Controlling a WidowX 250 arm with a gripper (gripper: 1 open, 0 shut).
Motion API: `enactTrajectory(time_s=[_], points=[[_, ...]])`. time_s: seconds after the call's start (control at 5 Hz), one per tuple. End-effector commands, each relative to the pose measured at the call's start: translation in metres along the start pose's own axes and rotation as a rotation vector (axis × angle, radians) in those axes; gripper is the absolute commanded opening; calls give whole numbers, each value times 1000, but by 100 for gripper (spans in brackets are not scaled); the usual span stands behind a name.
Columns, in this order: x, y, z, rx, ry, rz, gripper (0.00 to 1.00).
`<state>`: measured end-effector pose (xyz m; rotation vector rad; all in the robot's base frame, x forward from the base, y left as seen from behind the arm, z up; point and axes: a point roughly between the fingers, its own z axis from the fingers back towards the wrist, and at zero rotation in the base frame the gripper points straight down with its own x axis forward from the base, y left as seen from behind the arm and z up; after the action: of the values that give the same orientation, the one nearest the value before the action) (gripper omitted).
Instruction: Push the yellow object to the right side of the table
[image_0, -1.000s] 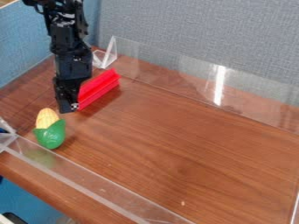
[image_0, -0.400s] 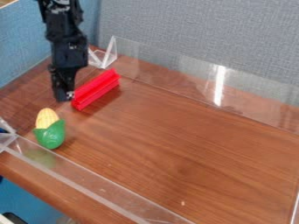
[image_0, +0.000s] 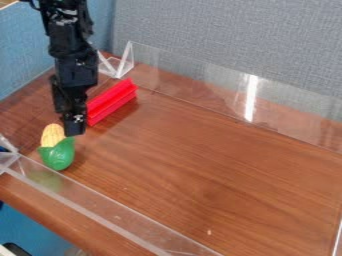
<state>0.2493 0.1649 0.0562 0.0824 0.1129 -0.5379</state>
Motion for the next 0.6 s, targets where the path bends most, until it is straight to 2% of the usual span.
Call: enactTrajectory(time_s=[0.0, 0.2, 0.4], points=[[-5, 8, 1, 15, 1, 48, 100], [4, 1, -27, -1, 18, 42, 100], [10, -5, -25, -1, 24, 45, 100]])
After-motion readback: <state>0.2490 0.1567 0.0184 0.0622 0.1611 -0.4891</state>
